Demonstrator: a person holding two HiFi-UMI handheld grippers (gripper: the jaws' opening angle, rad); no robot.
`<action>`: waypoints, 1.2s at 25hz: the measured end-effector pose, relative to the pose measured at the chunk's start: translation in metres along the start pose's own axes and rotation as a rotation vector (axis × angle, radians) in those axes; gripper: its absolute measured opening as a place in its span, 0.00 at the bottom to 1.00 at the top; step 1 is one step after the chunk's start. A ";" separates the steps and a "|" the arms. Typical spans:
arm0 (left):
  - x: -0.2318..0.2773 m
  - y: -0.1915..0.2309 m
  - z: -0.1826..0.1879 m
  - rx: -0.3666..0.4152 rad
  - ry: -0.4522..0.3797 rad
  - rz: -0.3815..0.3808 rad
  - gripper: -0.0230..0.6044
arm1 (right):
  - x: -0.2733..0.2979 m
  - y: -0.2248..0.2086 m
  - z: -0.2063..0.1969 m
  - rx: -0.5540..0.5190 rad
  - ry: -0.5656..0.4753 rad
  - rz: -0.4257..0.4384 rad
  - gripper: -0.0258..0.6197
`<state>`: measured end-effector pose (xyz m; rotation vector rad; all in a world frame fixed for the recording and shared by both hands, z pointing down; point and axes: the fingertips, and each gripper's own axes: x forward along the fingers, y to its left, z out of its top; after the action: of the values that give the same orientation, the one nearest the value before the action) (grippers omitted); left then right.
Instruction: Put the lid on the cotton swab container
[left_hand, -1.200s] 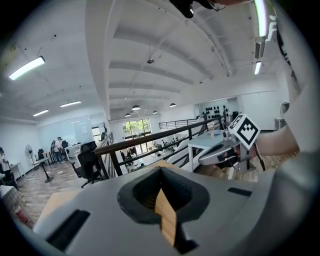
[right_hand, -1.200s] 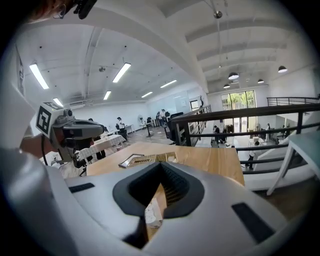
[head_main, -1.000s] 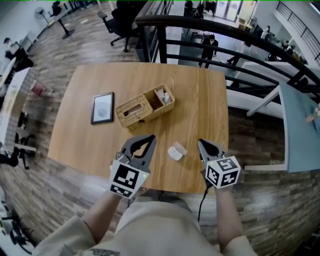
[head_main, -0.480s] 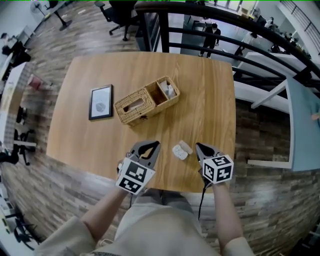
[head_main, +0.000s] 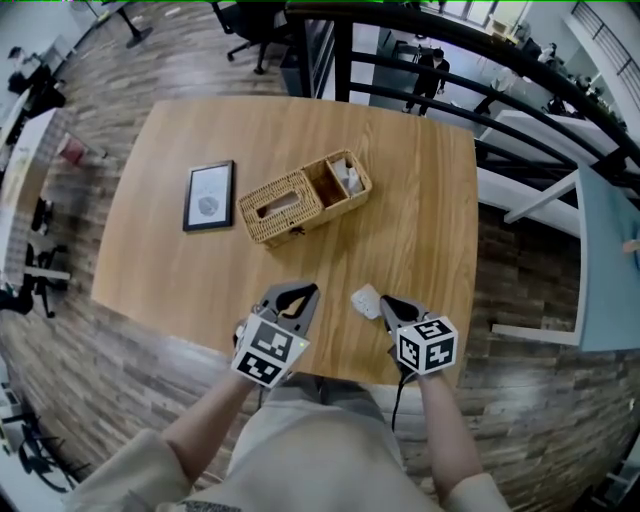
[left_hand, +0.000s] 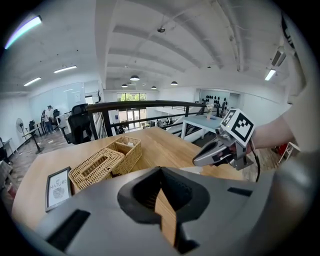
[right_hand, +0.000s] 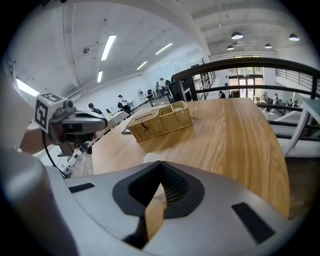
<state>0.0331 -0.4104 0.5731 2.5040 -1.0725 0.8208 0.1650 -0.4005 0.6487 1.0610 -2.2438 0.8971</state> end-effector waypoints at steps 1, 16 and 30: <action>-0.002 0.000 -0.001 -0.002 0.002 -0.002 0.07 | 0.001 0.006 -0.002 -0.013 0.009 0.006 0.08; -0.012 -0.006 -0.028 -0.012 0.042 -0.025 0.07 | 0.021 0.025 -0.027 -0.192 0.136 -0.049 0.08; -0.064 0.011 0.037 0.039 -0.094 0.050 0.07 | -0.059 0.047 0.068 -0.131 -0.154 -0.116 0.08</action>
<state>0.0039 -0.3987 0.5059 2.5803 -1.1653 0.7508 0.1503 -0.3998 0.5483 1.2217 -2.3022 0.6298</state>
